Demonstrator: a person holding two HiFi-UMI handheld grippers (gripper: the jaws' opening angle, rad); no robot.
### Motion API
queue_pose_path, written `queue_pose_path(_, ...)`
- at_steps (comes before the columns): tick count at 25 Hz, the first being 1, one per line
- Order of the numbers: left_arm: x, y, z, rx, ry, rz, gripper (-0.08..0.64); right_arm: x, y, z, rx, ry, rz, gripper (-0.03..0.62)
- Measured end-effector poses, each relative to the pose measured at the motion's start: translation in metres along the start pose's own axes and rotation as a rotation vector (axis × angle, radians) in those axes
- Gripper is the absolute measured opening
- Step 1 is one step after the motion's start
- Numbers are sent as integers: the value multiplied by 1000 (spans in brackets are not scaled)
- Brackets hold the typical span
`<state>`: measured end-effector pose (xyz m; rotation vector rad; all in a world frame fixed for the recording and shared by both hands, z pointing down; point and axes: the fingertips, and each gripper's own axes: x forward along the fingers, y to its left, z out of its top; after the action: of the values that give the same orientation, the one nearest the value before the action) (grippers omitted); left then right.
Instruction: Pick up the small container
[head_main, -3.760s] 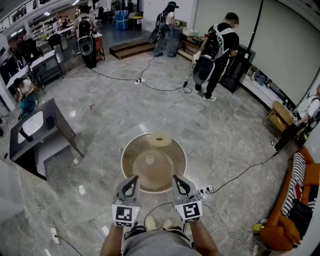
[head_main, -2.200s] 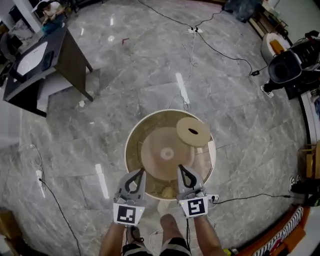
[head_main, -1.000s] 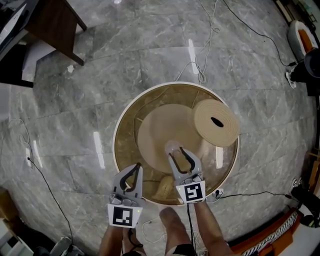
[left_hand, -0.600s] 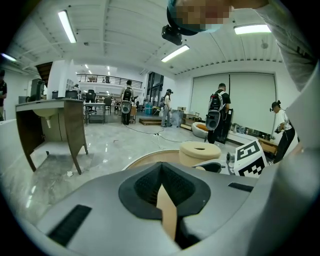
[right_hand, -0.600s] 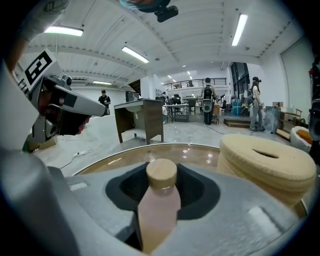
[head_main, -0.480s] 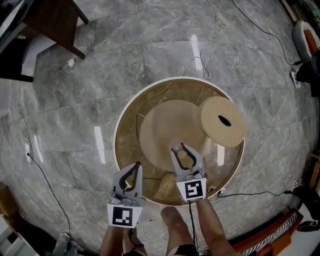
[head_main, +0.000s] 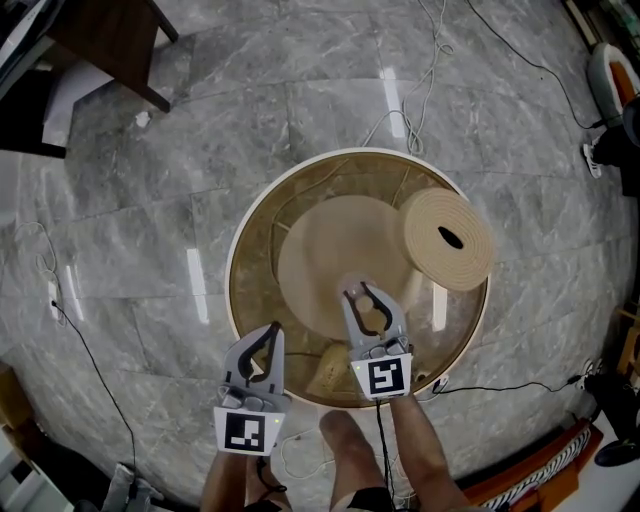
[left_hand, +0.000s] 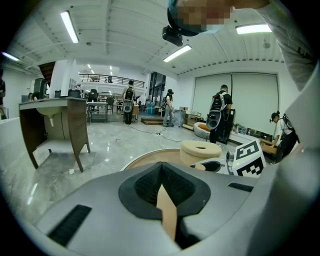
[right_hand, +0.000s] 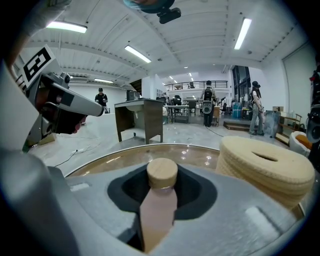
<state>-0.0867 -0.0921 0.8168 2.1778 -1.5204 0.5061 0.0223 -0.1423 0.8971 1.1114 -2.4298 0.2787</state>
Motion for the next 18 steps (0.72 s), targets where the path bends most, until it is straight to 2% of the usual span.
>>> queue_pose_path(4,-8,-2,12,7,-7,4,15,-5,0,4,33,9,10,121)
queue_pose_path(8,-20,-6,36,10,-29,5,15,-20,0,25,33,-1,4,121)
queue_pose_path(13,-39,-19,82,38,-78,-20,15,-50,-6,68,24,-20,-13,121)
queue_pose_path(18,-69,-41,133,81,-121,-62,16,-96,-13,127,21,-47,-52,121)
